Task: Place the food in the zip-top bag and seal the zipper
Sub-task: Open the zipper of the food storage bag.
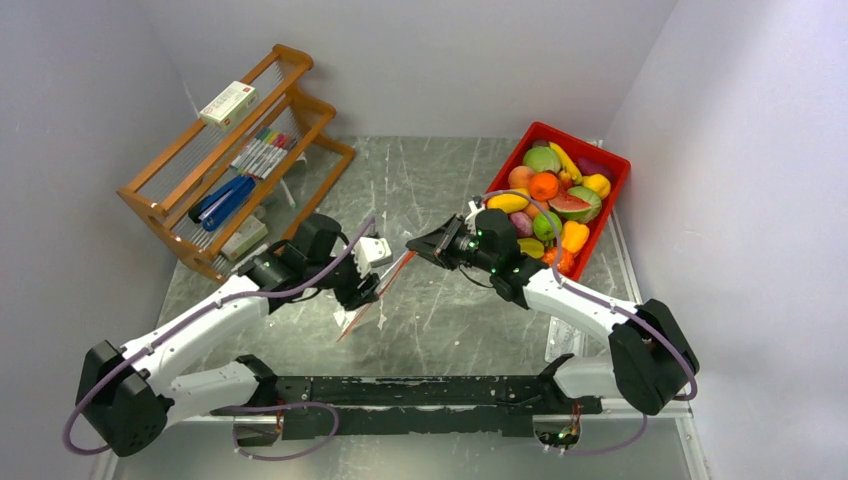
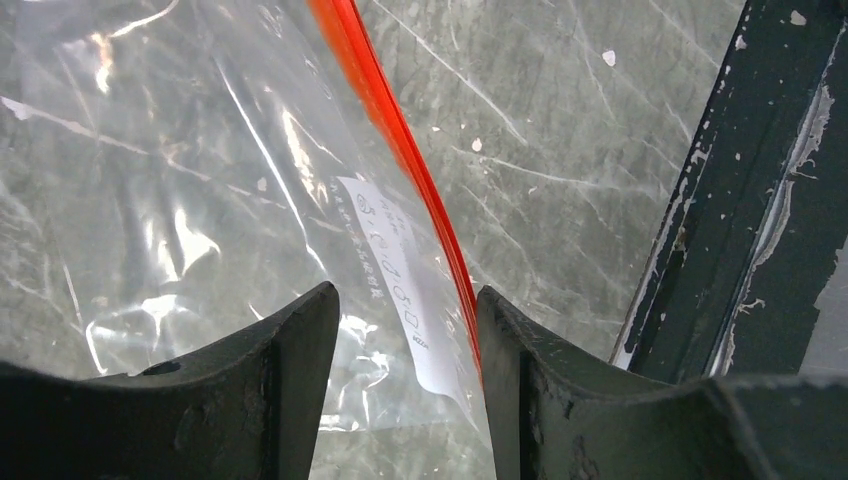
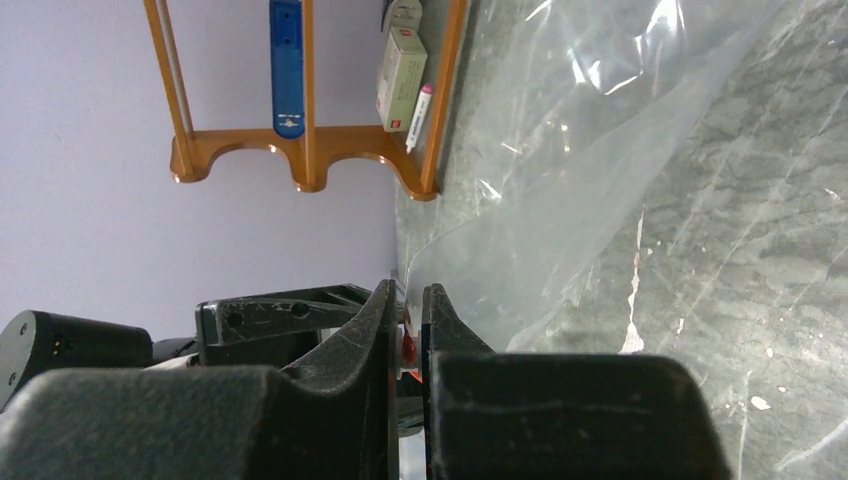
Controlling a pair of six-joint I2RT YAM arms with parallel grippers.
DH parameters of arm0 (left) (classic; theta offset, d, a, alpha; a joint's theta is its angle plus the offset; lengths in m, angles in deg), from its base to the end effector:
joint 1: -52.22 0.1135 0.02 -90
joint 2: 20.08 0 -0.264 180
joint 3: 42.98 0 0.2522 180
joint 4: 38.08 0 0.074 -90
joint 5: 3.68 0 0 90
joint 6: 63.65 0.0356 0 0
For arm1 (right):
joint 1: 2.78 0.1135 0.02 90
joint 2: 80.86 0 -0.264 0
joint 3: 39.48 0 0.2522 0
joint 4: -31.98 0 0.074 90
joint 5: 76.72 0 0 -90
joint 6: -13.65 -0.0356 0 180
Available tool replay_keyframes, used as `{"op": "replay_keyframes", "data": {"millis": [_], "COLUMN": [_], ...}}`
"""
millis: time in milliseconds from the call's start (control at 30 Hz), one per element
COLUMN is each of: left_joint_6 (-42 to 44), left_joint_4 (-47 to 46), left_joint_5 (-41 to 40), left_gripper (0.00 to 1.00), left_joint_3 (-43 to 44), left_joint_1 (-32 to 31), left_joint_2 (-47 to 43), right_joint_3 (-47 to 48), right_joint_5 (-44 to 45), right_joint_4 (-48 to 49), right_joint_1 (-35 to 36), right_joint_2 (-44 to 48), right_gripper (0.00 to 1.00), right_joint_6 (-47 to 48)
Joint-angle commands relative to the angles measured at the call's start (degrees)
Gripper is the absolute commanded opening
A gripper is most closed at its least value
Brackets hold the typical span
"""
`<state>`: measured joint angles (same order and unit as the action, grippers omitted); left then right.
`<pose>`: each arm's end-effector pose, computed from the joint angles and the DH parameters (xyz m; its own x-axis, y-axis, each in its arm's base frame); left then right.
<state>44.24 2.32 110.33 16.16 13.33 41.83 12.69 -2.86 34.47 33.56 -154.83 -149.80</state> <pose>0.1663 -0.1527 0.2613 -0.2596 0.5699 -0.7796 0.9292 0.3674 -0.0409 0.2224 0.1759 0.2378 -0.8241 0.5369 -0.1807 0.0330 0.3640 0.9308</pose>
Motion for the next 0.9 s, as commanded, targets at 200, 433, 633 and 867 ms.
{"op": "replay_keyframes", "data": {"millis": [200,433,633,867], "left_joint_6": [0.8,1.4,0.9,1.3], "left_joint_4": [-0.7,-1.3,-3.3,-3.7], "left_joint_5": [-0.6,1.3,1.8,0.3], "left_gripper": [0.53,0.53,0.54,0.54], "left_joint_3": [-0.5,-1.4,-2.7,-3.1], "left_joint_1": [-0.5,-0.7,-1.0,-1.4], "left_joint_2": [-2.5,-2.8,-2.3,-1.7], "right_joint_3": [0.2,-0.3,-1.0,-1.0], "right_joint_5": [-1.0,-0.8,-0.5,-0.8], "right_joint_4": [0.3,0.8,1.5,1.9], "right_joint_1": [-0.6,-0.6,-0.6,-0.7], "right_joint_2": [-0.3,-0.4,-0.1,-0.3], "right_gripper": [0.00,0.00,0.00,0.00], "right_joint_6": [0.5,0.1,-0.5,-0.6]}}
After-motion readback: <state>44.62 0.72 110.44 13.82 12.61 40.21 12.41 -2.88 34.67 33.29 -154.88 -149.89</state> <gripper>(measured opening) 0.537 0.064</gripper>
